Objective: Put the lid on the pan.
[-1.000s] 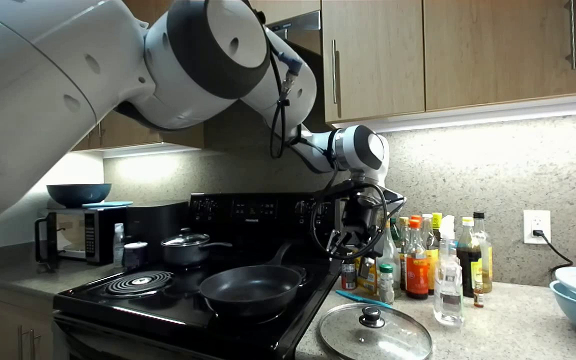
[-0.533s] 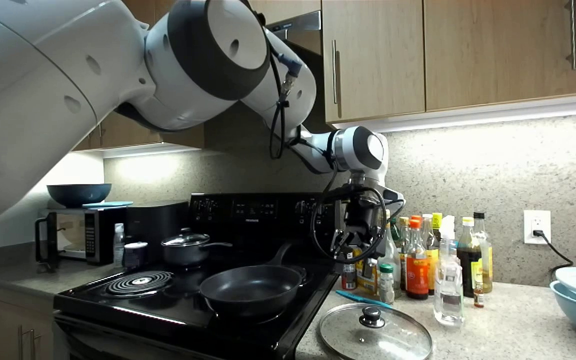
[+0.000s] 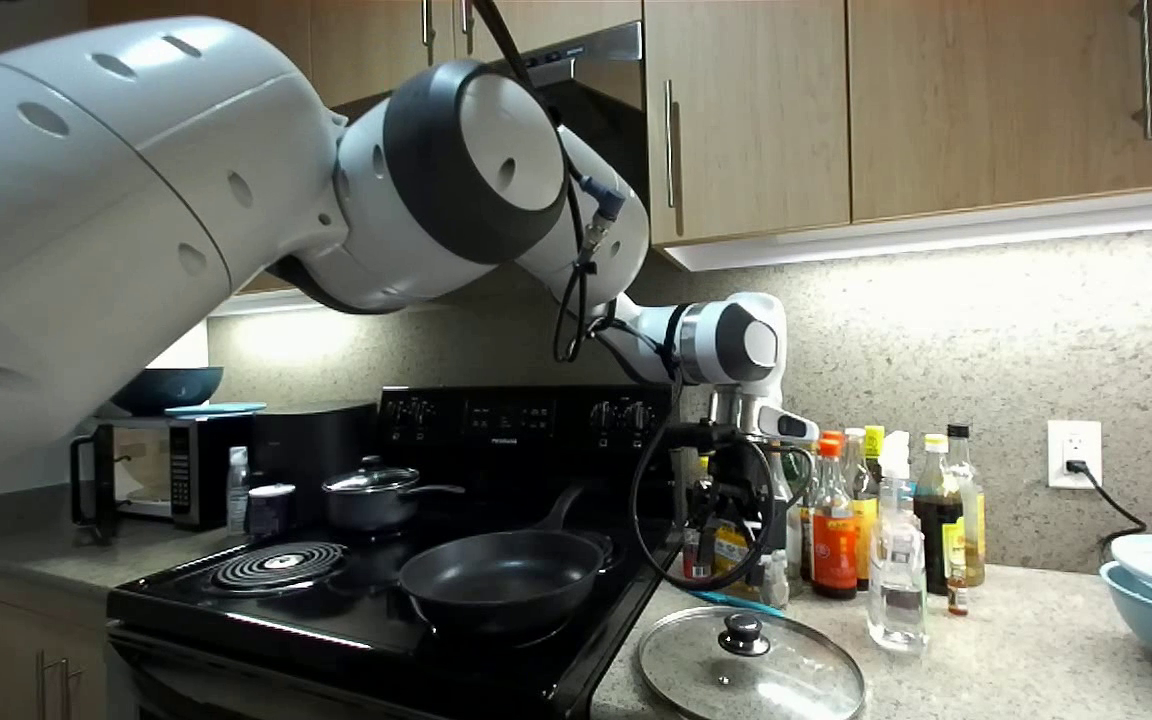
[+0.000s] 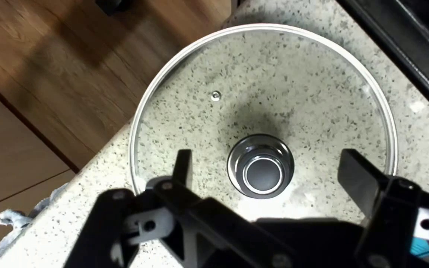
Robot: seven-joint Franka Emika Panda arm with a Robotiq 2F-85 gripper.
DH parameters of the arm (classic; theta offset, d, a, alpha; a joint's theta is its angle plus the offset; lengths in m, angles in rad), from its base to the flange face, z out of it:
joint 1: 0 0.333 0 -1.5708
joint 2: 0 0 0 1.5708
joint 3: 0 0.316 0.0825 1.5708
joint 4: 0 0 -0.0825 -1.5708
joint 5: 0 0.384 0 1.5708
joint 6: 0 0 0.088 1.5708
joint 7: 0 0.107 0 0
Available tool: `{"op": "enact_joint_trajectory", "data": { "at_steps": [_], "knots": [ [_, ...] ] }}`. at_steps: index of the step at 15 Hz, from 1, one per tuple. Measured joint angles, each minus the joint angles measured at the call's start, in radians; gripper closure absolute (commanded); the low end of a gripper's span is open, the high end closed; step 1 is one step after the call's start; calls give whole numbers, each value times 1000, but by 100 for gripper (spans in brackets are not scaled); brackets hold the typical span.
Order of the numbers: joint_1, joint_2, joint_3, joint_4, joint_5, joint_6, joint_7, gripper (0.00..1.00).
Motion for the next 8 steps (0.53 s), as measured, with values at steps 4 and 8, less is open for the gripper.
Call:
{"op": "enact_joint_trajectory", "data": {
  "at_steps": [4,8],
  "knots": [
    [-11,42,0,49,7,-2,25,0],
    [-11,48,0,53,6,17,25,0]
  ]
}}
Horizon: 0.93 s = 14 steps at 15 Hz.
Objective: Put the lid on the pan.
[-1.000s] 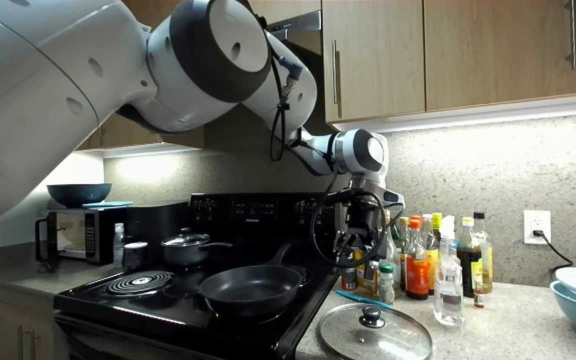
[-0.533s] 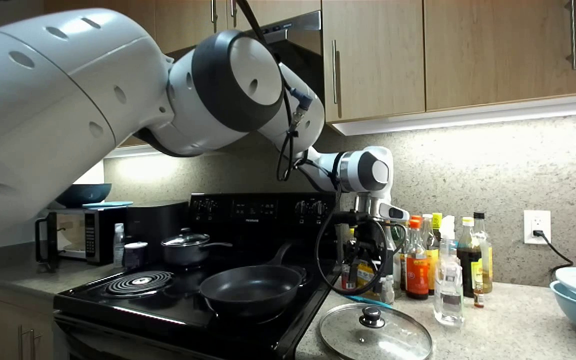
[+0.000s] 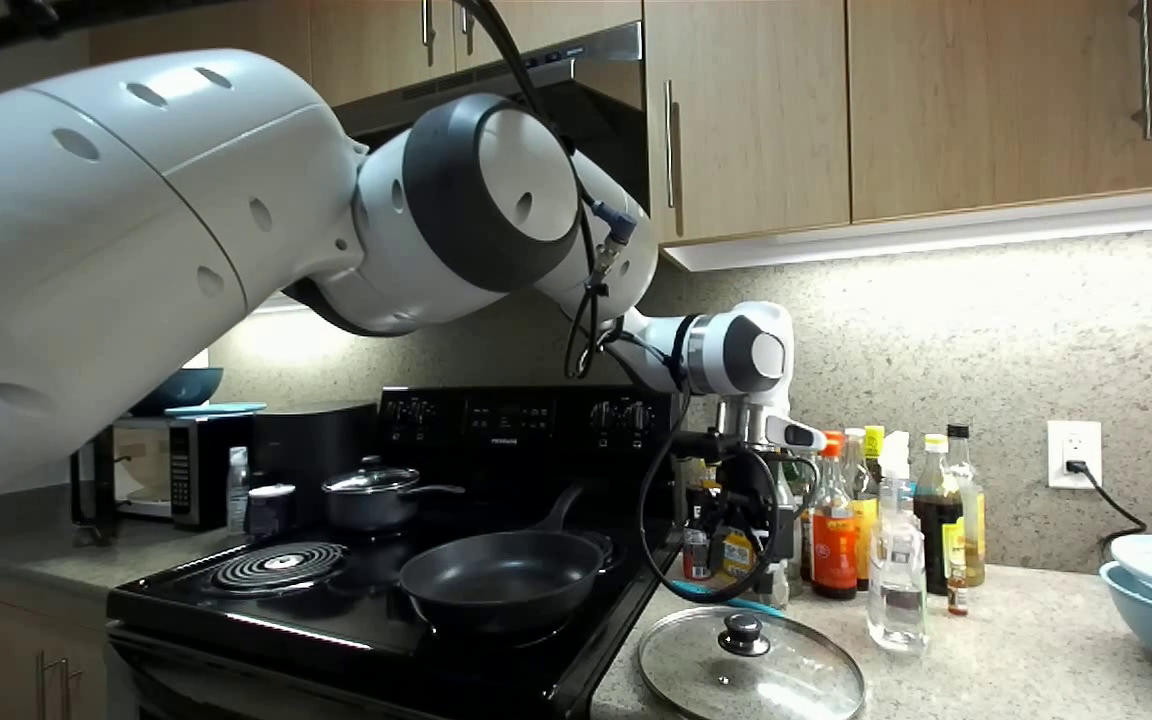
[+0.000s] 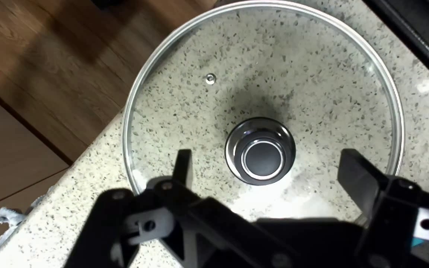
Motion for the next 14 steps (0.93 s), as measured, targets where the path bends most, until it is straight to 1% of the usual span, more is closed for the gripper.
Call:
{"op": "enact_joint_trajectory", "data": {
  "at_steps": [2,7,10,14],
  "knots": [
    [0,20,0,14,0,24,0,0],
    [-1,112,-2,103,-3,27,8,0],
    [-1,159,-8,159,-8,2,56,0],
    [1,171,-10,173,-8,1,60,0]
  ]
}}
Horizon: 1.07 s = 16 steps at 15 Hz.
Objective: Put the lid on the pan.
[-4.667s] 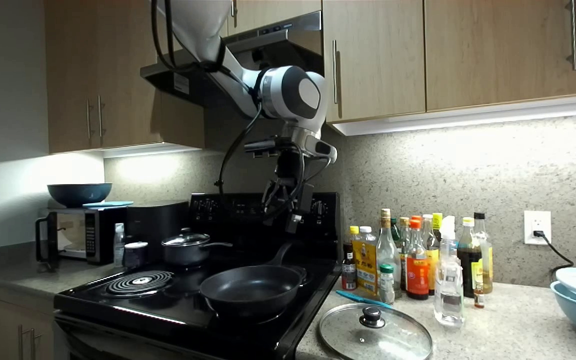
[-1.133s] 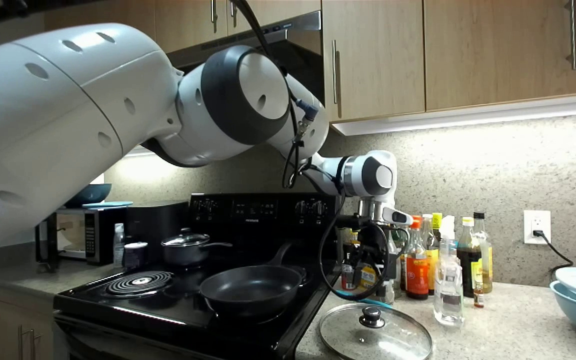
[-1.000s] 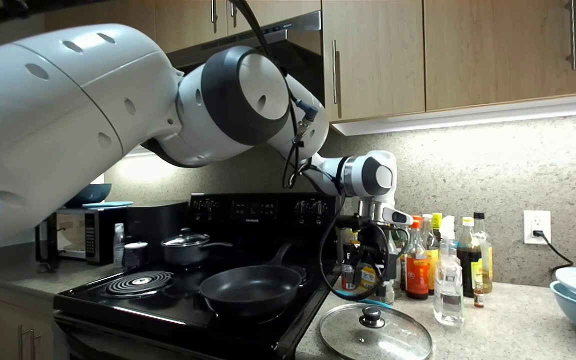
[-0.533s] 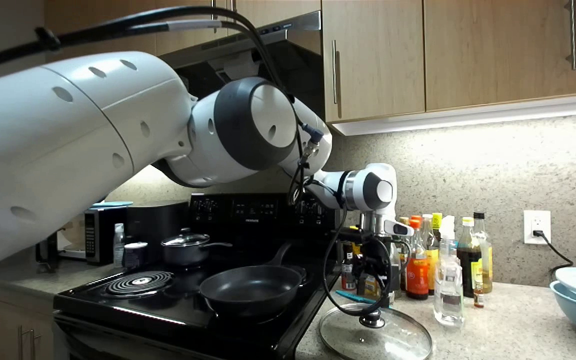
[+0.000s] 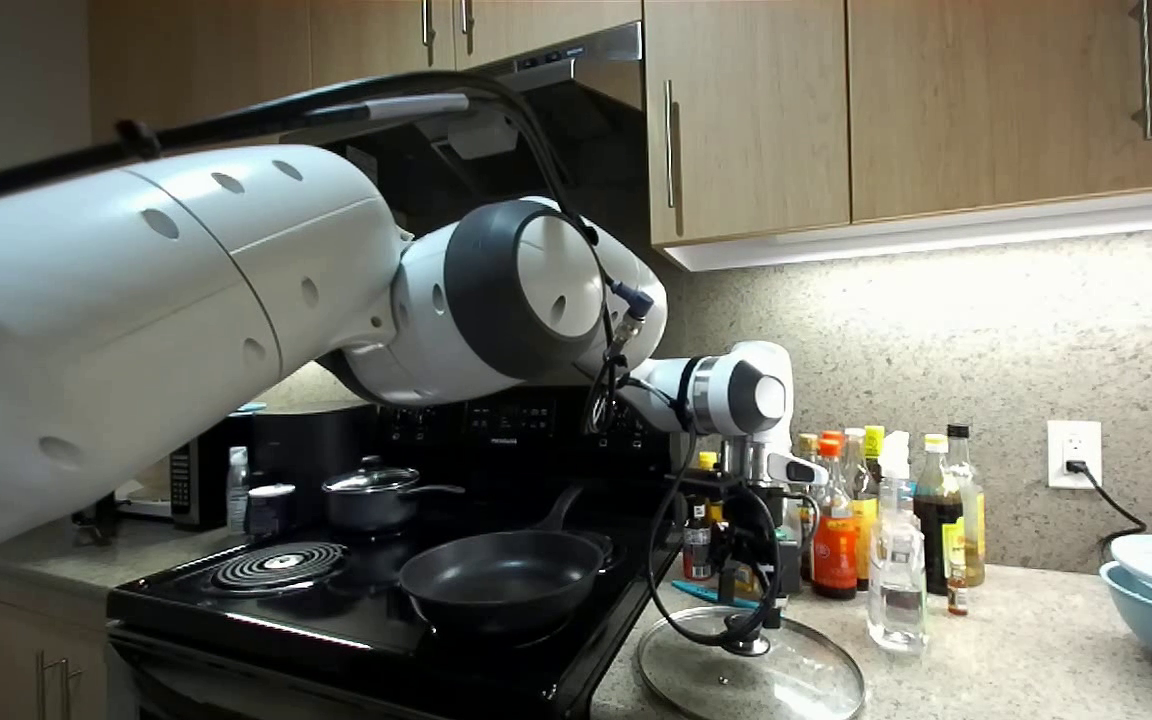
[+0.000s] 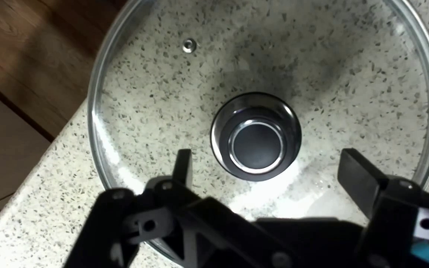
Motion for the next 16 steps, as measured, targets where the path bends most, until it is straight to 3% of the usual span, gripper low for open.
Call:
{"op": "enact_joint_trajectory", "data": {
  "at_steps": [12,13,14,16],
  "knots": [
    [5,31,-1,5,0,1,0,0],
    [1,36,-1,10,0,0,0,25],
    [-4,41,-1,17,1,0,0,26],
    [-15,48,0,29,2,0,-1,40]
  ]
}}
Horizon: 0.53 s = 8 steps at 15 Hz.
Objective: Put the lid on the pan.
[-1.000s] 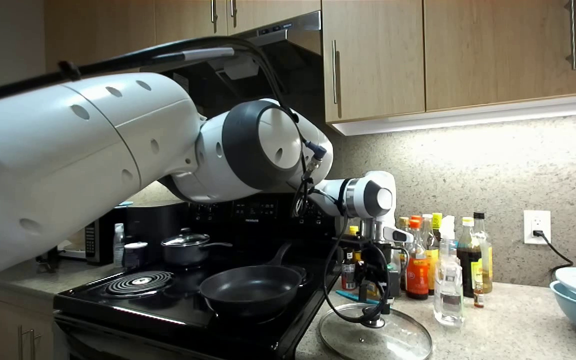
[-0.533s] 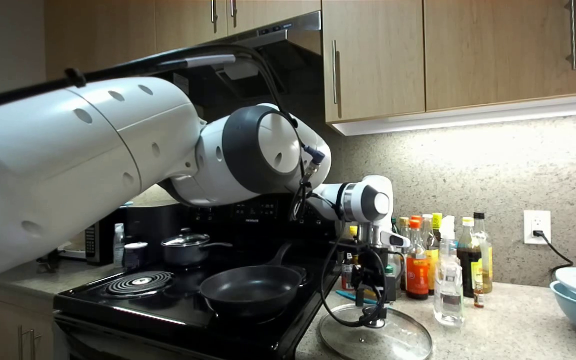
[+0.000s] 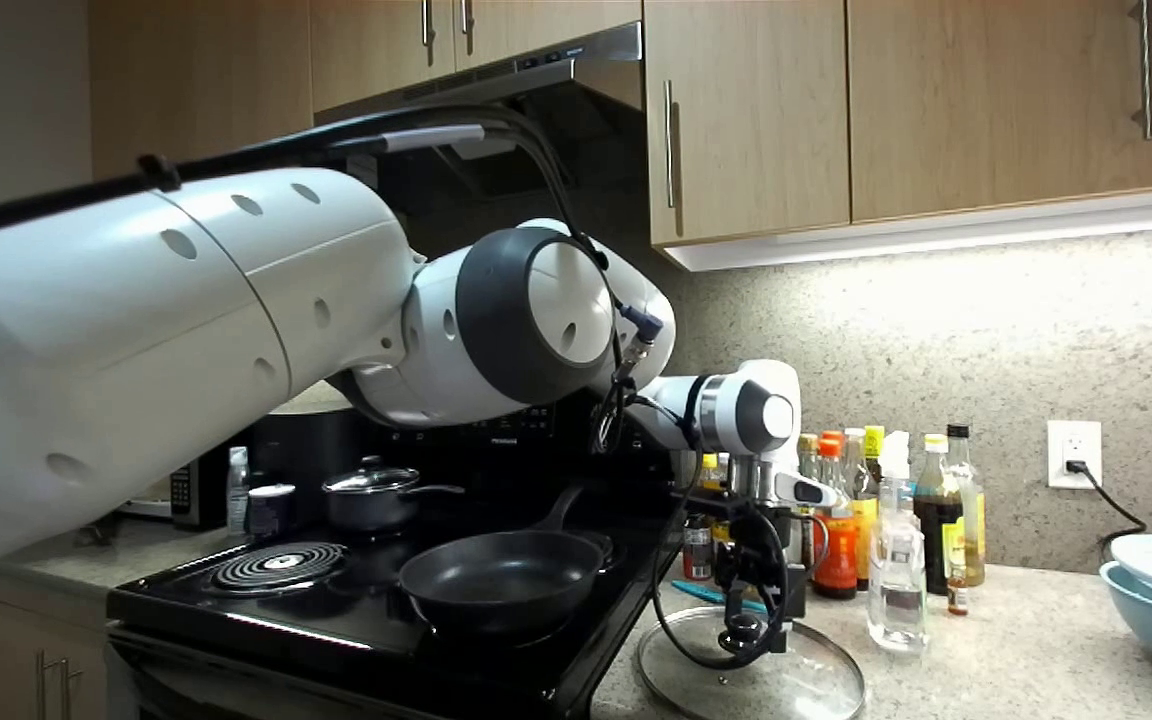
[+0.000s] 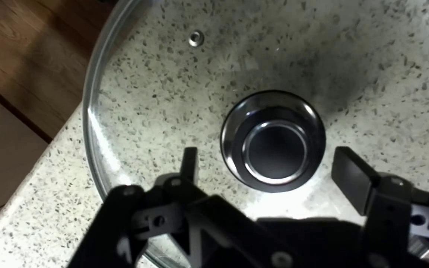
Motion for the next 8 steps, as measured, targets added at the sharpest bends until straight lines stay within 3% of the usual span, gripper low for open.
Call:
{"op": "enact_joint_trajectory", "data": {
  "at_steps": [7,8],
  "knots": [
    [-16,5,1,32,1,0,0,83],
    [-18,6,1,36,1,0,0,41]
  ]
}}
